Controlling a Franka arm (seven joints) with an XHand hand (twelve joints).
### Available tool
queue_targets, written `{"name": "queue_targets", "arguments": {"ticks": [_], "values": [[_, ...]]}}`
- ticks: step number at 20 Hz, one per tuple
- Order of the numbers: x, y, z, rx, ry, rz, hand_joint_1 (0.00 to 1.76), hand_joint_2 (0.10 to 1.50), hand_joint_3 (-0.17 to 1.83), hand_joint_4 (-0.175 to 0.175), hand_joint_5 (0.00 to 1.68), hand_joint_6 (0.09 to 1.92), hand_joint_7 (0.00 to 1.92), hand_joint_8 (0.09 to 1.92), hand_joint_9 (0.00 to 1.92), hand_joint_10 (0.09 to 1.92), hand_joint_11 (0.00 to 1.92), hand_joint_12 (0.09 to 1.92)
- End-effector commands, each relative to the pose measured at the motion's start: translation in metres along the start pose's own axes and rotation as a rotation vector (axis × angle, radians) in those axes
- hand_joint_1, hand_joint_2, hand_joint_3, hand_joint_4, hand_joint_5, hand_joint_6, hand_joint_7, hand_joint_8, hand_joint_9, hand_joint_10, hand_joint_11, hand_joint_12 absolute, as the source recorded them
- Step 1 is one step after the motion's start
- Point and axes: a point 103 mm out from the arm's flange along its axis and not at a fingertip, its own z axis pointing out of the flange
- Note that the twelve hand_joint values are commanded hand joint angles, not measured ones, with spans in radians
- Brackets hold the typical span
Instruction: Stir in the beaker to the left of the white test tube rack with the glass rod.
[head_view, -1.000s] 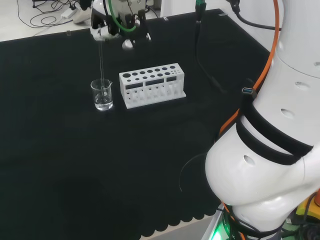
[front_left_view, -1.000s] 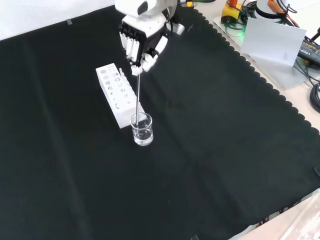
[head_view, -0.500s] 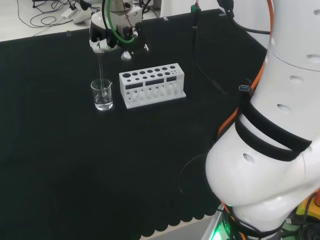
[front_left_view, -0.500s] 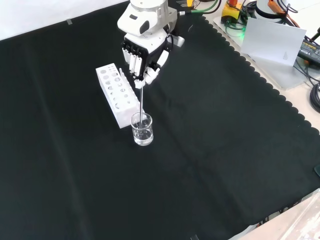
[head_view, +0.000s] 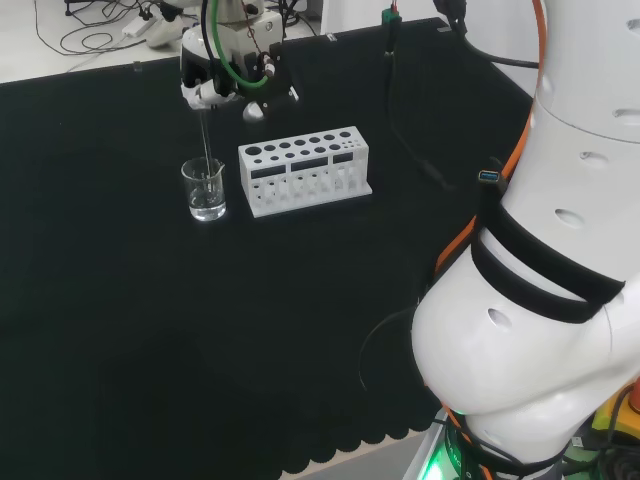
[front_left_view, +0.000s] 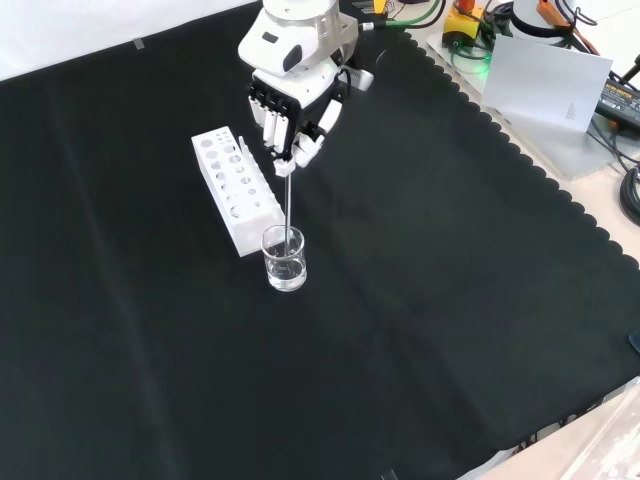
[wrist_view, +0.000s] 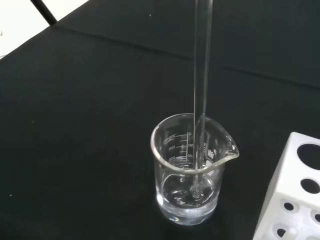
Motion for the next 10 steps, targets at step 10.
{"name": "queue_targets", "arguments": {"ticks": [10], "values": [[0.030, 0.019, -0.004, -0.006, 0.014, -0.027, 1.31, 1.10, -0.17, -0.175, 1.28, 0.23, 1.24, 0.89, 1.60, 0.84, 1.60, 0.74]]}}
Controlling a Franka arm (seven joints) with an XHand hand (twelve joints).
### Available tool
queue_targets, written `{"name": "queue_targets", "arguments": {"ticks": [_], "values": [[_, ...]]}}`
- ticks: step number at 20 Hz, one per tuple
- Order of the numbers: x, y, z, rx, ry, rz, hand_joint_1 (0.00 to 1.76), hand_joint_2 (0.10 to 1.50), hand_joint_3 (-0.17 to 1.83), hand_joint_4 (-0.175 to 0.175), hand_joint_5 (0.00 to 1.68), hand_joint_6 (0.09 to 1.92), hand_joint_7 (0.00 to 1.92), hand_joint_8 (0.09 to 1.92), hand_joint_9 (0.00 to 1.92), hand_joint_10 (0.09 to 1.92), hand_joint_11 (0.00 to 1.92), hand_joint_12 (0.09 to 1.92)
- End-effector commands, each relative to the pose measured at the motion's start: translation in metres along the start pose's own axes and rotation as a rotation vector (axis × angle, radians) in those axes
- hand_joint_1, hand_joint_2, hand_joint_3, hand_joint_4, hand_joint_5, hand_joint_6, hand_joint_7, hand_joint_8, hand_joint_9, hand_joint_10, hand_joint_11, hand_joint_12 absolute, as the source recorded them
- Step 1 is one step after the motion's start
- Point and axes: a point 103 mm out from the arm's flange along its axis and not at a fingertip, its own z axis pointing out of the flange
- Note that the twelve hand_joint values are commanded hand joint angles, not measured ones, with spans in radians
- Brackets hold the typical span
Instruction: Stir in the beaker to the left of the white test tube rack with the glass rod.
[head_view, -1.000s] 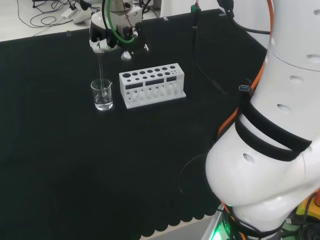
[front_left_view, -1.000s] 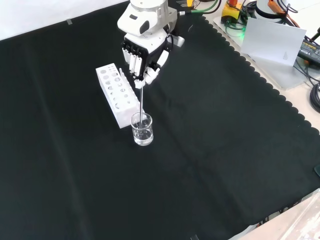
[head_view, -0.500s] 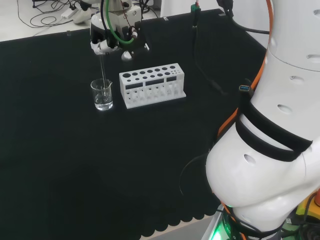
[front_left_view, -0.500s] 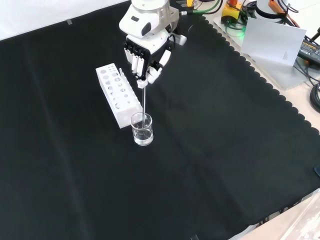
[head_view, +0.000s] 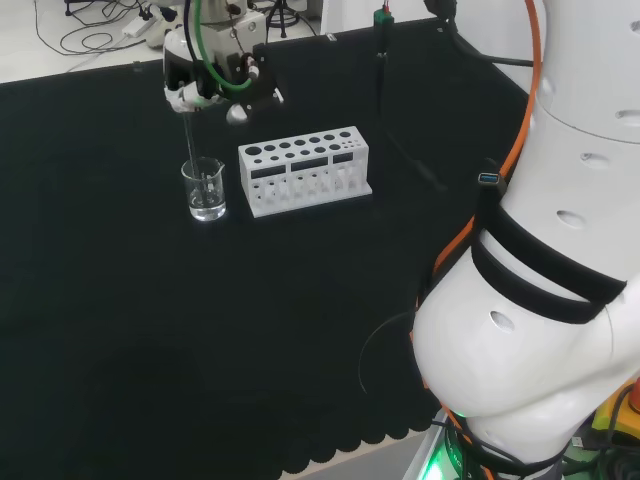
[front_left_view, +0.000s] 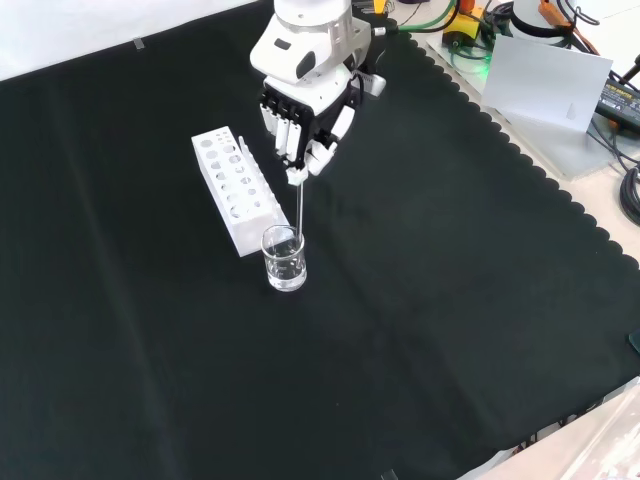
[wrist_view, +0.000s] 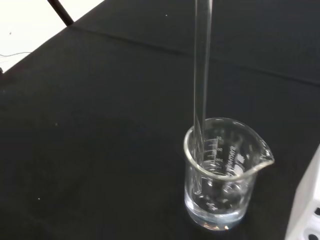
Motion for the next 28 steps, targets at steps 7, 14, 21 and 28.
{"name": "queue_targets", "arguments": {"ticks": [7, 14, 21, 28], "values": [[-0.025, 0.035, 0.003, 0.002, 0.002, -0.003, 1.31, 1.10, -0.17, -0.175, 1.28, 0.23, 1.24, 0.89, 1.60, 0.84, 1.60, 0.74], [-0.059, 0.033, -0.001, 0.010, 0.024, 0.023, 1.31, 1.10, -0.17, -0.175, 1.28, 0.23, 1.24, 0.89, 1.60, 0.83, 1.60, 0.74], [-0.060, 0.009, -0.004, 0.026, 0.017, 0.030, 1.31, 1.10, -0.17, -0.175, 1.28, 0.23, 1.24, 0.89, 1.60, 0.83, 1.60, 0.74], [-0.026, 0.002, -0.005, 0.034, 0.005, -0.011, 1.31, 1.10, -0.17, -0.175, 1.28, 0.23, 1.24, 0.89, 1.61, 0.83, 1.60, 0.74]]}}
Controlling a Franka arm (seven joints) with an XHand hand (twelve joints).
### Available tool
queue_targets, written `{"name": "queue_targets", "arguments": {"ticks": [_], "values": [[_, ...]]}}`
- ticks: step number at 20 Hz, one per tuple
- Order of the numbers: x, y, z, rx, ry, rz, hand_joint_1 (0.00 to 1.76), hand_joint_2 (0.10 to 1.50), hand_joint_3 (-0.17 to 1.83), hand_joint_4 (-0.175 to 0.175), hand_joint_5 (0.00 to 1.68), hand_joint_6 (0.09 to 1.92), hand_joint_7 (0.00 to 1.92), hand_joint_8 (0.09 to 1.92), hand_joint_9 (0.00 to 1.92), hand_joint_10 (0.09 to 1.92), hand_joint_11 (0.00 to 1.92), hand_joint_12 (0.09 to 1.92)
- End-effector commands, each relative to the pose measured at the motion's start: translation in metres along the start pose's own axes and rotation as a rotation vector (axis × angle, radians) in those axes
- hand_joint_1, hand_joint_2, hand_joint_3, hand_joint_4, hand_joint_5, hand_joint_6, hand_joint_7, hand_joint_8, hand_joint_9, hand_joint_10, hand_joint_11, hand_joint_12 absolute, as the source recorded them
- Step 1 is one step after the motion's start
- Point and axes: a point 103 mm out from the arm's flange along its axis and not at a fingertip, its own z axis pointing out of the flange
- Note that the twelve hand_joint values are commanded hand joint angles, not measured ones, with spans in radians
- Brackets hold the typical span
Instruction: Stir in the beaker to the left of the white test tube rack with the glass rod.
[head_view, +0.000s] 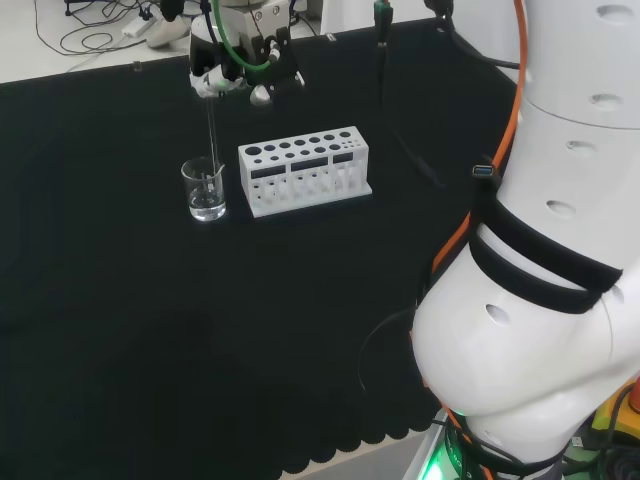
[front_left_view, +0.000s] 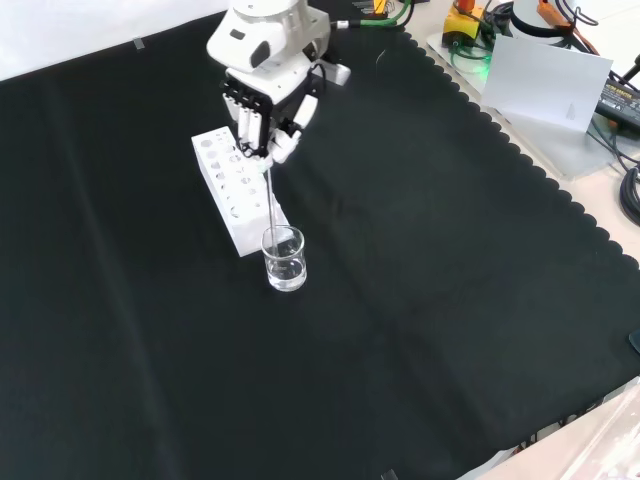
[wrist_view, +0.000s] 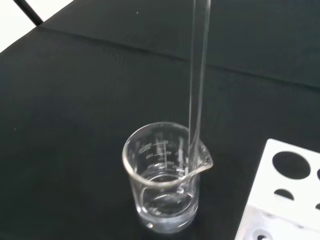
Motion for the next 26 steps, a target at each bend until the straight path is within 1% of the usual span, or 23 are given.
{"name": "queue_targets", "arguments": {"ticks": [1, 4, 6, 11, 14, 17, 21, 23, 26], "values": [[0.027, -0.005, -0.002, 0.007, -0.008, -0.030, 1.31, 1.10, -0.17, -0.175, 1.28, 0.23, 1.24, 0.89, 1.61, 0.83, 1.60, 0.74], [0.032, 0.003, -0.001, 0.007, -0.007, -0.038, 1.31, 1.10, -0.17, -0.175, 1.28, 0.23, 1.24, 0.89, 1.61, 0.83, 1.60, 0.74], [0.032, 0.010, 0.002, 0.008, -0.007, -0.040, 1.31, 1.10, -0.17, -0.175, 1.28, 0.23, 1.24, 0.89, 1.61, 0.83, 1.60, 0.74], [0.025, 0.031, 0.011, 0.015, 0.001, -0.055, 1.31, 1.10, -0.17, -0.175, 1.28, 0.23, 1.24, 0.89, 1.61, 0.83, 1.60, 0.74], [0.016, 0.039, 0.012, 0.016, 0.009, -0.053, 1.31, 1.10, -0.17, -0.175, 1.28, 0.23, 1.24, 0.89, 1.61, 0.83, 1.60, 0.74], [0.005, 0.036, 0.013, 0.021, 0.000, -0.037, 1.31, 1.10, -0.17, -0.175, 1.28, 0.23, 1.24, 0.89, 1.61, 0.83, 1.60, 0.75], [-0.009, 0.023, 0.013, 0.029, -0.021, -0.014, 1.31, 1.10, -0.17, -0.175, 1.28, 0.23, 1.24, 0.89, 1.61, 0.83, 1.60, 0.75], [-0.012, 0.016, 0.012, 0.030, -0.024, -0.008, 1.31, 1.10, -0.17, -0.175, 1.28, 0.23, 1.24, 0.89, 1.61, 0.83, 1.60, 0.75], [-0.009, 0.007, 0.007, 0.028, -0.029, -0.012, 1.31, 1.10, -0.17, -0.175, 1.28, 0.23, 1.24, 0.89, 1.61, 0.83, 1.60, 0.75]]}}
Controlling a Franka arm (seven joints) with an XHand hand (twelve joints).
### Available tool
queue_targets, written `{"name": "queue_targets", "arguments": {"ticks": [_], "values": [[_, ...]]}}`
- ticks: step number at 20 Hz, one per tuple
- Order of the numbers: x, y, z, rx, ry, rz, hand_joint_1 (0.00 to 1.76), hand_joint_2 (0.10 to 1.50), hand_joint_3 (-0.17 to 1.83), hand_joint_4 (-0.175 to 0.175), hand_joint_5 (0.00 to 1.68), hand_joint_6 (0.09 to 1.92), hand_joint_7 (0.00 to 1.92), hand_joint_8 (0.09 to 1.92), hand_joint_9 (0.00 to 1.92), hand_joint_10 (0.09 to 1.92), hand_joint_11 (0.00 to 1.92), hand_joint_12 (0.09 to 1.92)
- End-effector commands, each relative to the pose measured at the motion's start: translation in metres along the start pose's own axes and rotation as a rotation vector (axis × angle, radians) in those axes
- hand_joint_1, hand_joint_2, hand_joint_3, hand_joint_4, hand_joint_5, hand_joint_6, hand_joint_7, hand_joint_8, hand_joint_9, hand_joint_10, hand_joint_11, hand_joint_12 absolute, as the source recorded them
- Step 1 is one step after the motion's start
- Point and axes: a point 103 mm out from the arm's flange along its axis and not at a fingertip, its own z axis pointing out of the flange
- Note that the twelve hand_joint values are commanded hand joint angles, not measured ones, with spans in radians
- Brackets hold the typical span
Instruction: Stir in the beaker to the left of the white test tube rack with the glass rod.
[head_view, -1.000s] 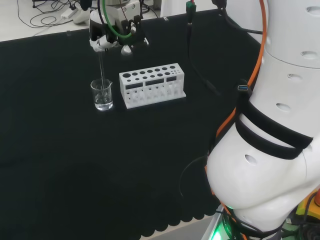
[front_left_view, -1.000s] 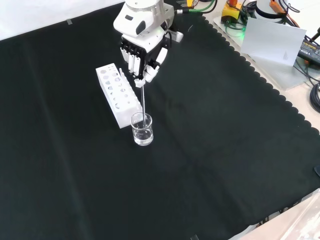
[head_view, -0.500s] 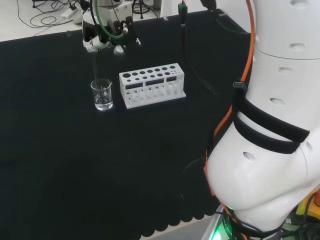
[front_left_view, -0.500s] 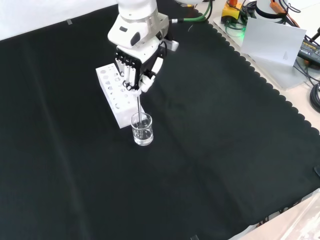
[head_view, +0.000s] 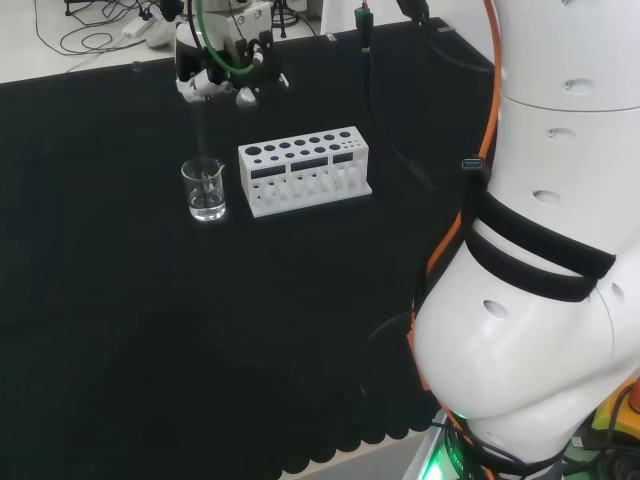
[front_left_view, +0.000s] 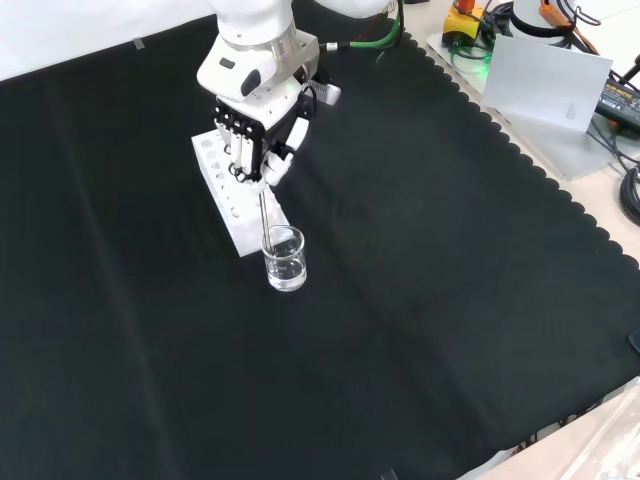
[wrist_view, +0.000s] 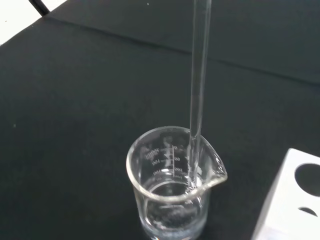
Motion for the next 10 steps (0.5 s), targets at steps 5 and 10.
{"name": "queue_targets", "arguments": {"ticks": [5, 10], "values": [[0.009, -0.033, -0.009, 0.000, -0.020, -0.003, 1.31, 1.10, -0.17, -0.175, 1.28, 0.23, 1.24, 0.89, 1.61, 0.83, 1.60, 0.75], [0.027, -0.028, -0.007, -0.021, -0.018, -0.030, 1.31, 1.10, -0.17, -0.175, 1.28, 0.23, 1.24, 0.89, 1.61, 0.83, 1.60, 0.75]]}}
